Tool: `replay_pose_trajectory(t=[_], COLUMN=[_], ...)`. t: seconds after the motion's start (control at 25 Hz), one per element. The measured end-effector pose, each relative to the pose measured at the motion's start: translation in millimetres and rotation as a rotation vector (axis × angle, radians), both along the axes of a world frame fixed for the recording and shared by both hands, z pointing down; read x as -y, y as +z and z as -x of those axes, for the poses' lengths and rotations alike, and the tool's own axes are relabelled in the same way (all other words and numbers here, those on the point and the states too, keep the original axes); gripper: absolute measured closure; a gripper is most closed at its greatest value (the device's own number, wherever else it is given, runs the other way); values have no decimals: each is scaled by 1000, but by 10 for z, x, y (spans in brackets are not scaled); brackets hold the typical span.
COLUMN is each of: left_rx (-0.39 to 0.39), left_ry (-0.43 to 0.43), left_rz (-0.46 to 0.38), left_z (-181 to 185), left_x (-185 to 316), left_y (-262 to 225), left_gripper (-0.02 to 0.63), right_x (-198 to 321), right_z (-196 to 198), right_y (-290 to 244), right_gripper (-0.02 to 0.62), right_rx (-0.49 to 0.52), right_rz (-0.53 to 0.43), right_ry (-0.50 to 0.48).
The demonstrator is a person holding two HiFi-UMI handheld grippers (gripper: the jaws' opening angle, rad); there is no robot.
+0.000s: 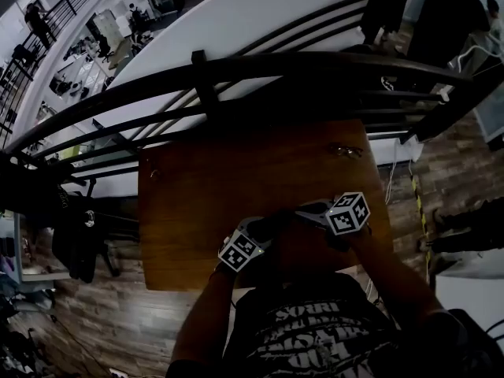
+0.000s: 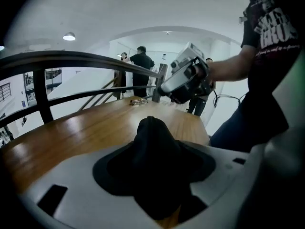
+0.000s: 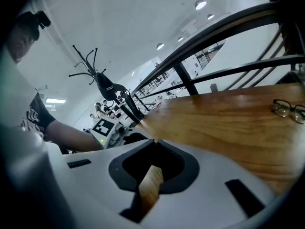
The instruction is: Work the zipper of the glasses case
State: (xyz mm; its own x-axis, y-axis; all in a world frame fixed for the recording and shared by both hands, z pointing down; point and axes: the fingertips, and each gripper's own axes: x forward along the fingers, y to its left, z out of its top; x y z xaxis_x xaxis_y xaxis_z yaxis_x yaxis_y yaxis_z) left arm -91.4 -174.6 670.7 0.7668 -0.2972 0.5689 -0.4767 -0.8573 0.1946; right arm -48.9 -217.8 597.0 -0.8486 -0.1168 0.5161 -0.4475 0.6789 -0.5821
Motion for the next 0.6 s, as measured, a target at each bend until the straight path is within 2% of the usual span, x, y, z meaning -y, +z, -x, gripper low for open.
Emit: replay_pose_trajectory(t=[0.12, 0.4, 0.6], left_rx=[54, 83, 80], left_ry=[9, -7, -33], left_rz=[47, 103, 89], left_z=[-17, 13, 119], left_x=[-16, -61, -51], left_y=[333, 610, 481], left_gripper=[347, 347, 336], right_x=[-95, -123, -150], right_z=[-7, -147, -180], right_y=[29, 64, 30], right_gripper=[595, 595, 595], right_rx=[9, 43, 49], right_rz=[23, 71, 81], right_ry=[-2, 44, 43])
